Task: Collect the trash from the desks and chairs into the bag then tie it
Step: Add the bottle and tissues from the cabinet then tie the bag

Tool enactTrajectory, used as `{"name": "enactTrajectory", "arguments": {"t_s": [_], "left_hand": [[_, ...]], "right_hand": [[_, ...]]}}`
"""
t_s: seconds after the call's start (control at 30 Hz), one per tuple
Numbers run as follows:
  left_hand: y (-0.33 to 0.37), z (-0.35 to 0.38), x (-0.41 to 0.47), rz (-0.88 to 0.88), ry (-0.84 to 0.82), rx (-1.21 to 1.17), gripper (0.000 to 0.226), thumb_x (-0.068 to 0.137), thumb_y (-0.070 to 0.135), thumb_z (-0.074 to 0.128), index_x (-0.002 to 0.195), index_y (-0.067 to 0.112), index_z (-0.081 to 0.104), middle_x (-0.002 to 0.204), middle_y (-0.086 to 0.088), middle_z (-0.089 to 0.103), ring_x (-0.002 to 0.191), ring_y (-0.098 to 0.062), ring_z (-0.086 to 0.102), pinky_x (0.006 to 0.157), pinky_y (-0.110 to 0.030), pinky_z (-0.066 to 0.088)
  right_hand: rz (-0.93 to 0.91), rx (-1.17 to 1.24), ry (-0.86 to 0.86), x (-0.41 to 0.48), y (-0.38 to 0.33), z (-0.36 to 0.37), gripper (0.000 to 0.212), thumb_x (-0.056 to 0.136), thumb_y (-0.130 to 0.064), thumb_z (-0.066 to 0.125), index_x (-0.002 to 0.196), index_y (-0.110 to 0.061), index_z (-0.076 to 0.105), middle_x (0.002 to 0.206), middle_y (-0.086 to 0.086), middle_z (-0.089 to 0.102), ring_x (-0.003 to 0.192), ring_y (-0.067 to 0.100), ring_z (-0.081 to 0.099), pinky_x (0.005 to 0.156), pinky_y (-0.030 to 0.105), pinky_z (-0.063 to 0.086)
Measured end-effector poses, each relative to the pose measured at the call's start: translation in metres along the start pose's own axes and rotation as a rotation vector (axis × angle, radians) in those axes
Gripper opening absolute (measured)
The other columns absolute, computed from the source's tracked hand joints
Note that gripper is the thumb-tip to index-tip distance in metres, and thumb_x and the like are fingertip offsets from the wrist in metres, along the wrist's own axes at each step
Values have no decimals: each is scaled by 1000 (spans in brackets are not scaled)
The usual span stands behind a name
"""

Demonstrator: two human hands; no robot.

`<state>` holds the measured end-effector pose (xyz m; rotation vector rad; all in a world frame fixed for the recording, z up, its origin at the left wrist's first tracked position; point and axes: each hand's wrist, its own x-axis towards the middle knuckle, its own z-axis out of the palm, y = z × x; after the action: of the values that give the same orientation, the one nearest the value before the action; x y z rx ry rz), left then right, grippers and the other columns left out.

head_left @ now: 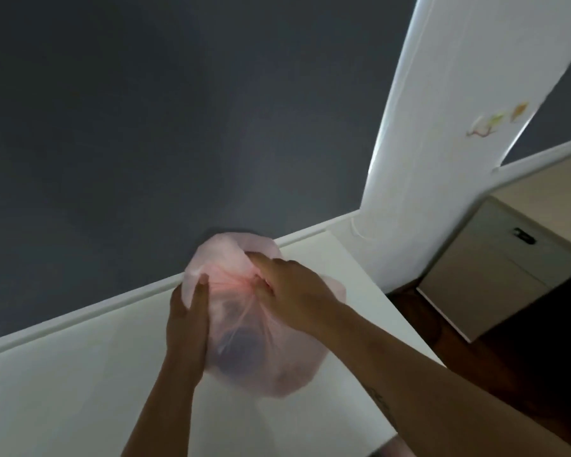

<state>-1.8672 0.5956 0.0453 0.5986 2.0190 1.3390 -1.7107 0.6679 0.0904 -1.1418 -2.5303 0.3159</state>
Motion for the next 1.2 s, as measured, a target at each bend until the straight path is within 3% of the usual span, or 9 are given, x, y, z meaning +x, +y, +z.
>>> {"name": "enactTrajectory", "arguments": {"t_s": [0.1, 0.17, 0.33, 0.53, 0.73, 0.87, 1.0, 1.1, 1.2], "left_hand": [[18, 38, -16, 70, -64, -22, 65, 94, 68, 45, 146, 31, 45, 149, -7, 51, 132, -36, 50, 107, -50, 42], [32, 77, -30, 129, -117, -26, 62, 94, 67, 44, 143, 30, 47, 145, -5, 54, 130, -33, 52, 104, -46, 42], [72, 227, -75, 252, -254, -76, 49, 96, 61, 49, 134, 31, 52, 121, 8, 57, 111, -19, 54, 97, -35, 43], [102, 458, -111, 373, -360, -43, 44, 94, 61, 52, 129, 33, 54, 112, 15, 60, 108, -13, 59, 94, -31, 46], [51, 602, -100, 234, -369, 100, 45, 100, 48, 52, 138, 25, 51, 119, 15, 54, 115, -9, 53, 95, -22, 35], [2, 656, -82, 116, -376, 206, 46, 101, 49, 48, 139, 24, 50, 121, 10, 56, 111, -9, 51, 93, -22, 34], [-82, 701, -55, -15, -440, 357, 76, 92, 71, 32, 151, 25, 40, 153, -4, 49, 142, -28, 43, 119, -37, 30], [-161, 734, -27, -219, -483, 388, 99, 73, 87, 24, 155, 34, 28, 158, -2, 41, 147, -32, 35, 123, -49, 25], [-217, 763, -2, -308, -528, 384, 73, 95, 70, 30, 156, 29, 29, 156, -3, 43, 143, -29, 42, 121, -43, 30]], "right_hand": [[102, 98, 135, -17, 30, -22, 35, 101, -28, 35, 134, -22, 42, 100, 7, 70, 82, 28, 65, 74, 38, 52], [141, 122, 216, -31, 65, -47, 26, 100, -22, 35, 122, -16, 48, 84, 5, 65, 68, 24, 58, 64, 32, 44], [265, 90, 390, -79, 200, -116, 11, 95, -13, 40, 104, -14, 46, 61, -9, 45, 54, 15, 47, 50, 27, 32], [493, 157, 544, -125, 414, -148, 17, 95, -11, 41, 111, -11, 43, 68, -2, 46, 64, 26, 50, 60, 45, 45], [596, 255, 359, -139, 564, -111, 22, 98, -12, 40, 120, -12, 43, 74, -1, 55, 66, 22, 58, 62, 38, 50], [624, 294, 229, -141, 629, -61, 19, 99, -15, 40, 118, -14, 43, 74, -3, 55, 66, 16, 54, 61, 30, 40], [649, 335, 67, -141, 685, 15, 19, 99, -14, 37, 117, -14, 43, 87, 1, 55, 78, 19, 55, 69, 34, 45], [695, 387, -54, -145, 724, 86, 23, 98, -13, 36, 119, -15, 45, 92, 4, 58, 84, 25, 59, 72, 34, 45], [714, 417, -98, -152, 758, 155, 27, 98, -17, 38, 124, -17, 45, 105, 7, 62, 95, 27, 61, 82, 39, 50]]}}
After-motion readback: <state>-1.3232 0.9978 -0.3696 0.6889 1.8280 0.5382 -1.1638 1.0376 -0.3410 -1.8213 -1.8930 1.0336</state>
